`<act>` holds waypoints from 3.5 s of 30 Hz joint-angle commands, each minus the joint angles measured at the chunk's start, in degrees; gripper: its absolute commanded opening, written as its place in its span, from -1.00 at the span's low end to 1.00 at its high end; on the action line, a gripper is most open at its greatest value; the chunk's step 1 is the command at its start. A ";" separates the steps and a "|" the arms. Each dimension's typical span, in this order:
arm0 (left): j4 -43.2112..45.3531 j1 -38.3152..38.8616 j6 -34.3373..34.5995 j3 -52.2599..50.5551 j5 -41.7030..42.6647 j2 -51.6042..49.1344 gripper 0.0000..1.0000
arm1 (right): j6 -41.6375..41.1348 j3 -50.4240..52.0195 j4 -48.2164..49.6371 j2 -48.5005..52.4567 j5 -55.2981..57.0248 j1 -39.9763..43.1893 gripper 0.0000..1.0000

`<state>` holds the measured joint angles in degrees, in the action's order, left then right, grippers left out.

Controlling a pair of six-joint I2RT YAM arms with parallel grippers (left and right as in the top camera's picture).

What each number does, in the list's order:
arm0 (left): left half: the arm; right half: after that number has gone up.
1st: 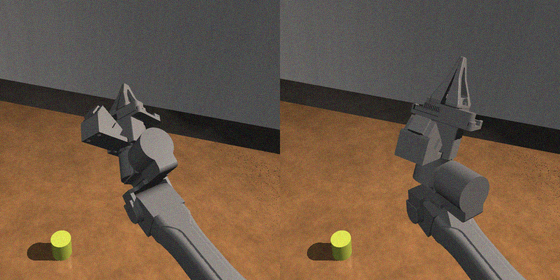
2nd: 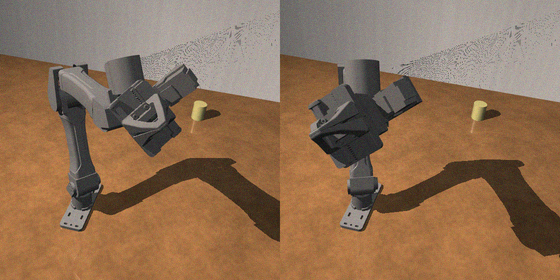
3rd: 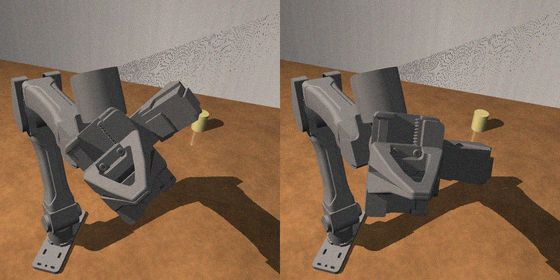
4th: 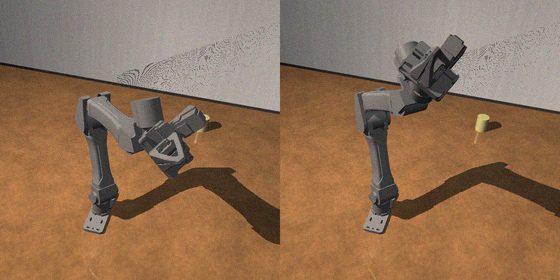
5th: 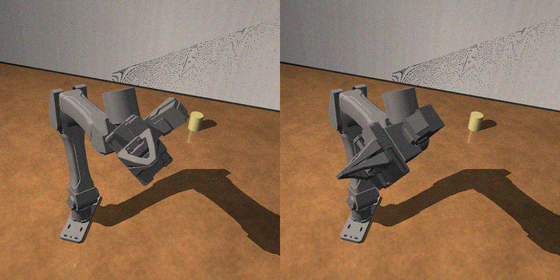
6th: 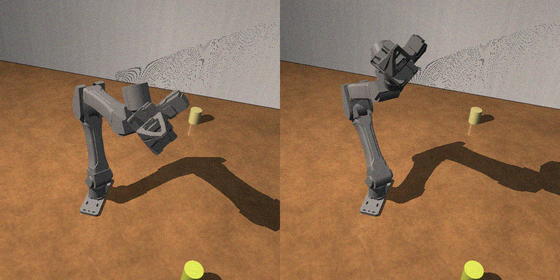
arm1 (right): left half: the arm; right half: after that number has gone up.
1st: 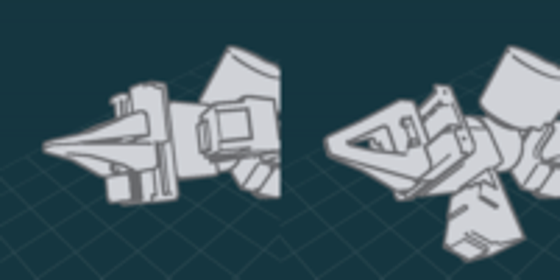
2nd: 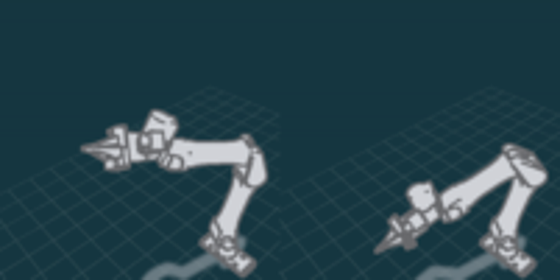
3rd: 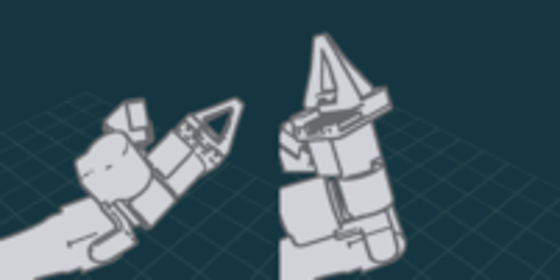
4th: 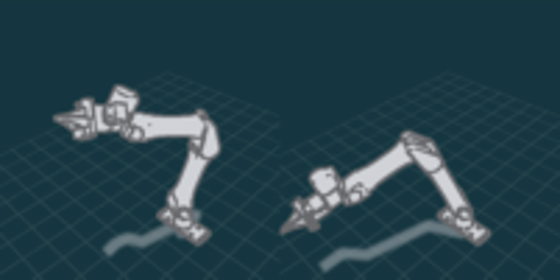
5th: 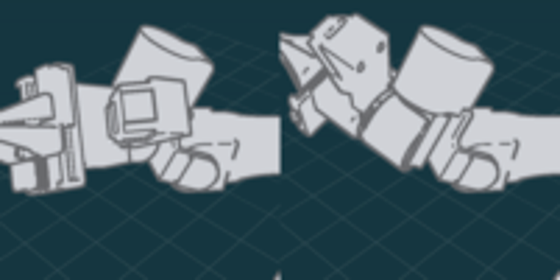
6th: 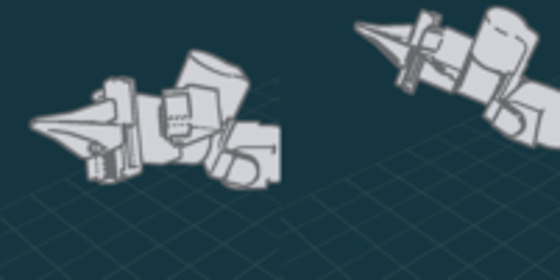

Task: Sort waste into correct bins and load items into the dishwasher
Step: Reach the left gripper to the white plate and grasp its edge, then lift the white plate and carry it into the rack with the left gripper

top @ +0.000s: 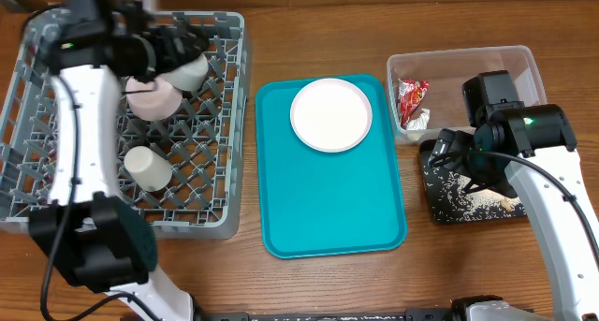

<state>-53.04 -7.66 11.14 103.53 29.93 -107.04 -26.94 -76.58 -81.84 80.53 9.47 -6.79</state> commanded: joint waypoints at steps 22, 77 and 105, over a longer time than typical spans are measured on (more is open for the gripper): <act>-3.04 42.75 -8.46 -0.26 -36.50 -7.96 1.00 | -18.14 -0.74 0.09 -0.44 1.22 0.17 1.00; -11.93 43.41 -8.76 -0.17 -30.99 -4.57 -0.92 | -19.28 -0.74 0.52 -0.44 2.10 0.17 1.00; -13.73 8.28 -21.29 -0.20 19.26 6.19 -0.92 | -19.08 -0.74 0.26 -0.44 2.12 0.17 1.00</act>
<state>-66.04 1.76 -4.99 103.42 44.10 -101.03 -45.45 -76.58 -81.84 80.53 10.76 -6.79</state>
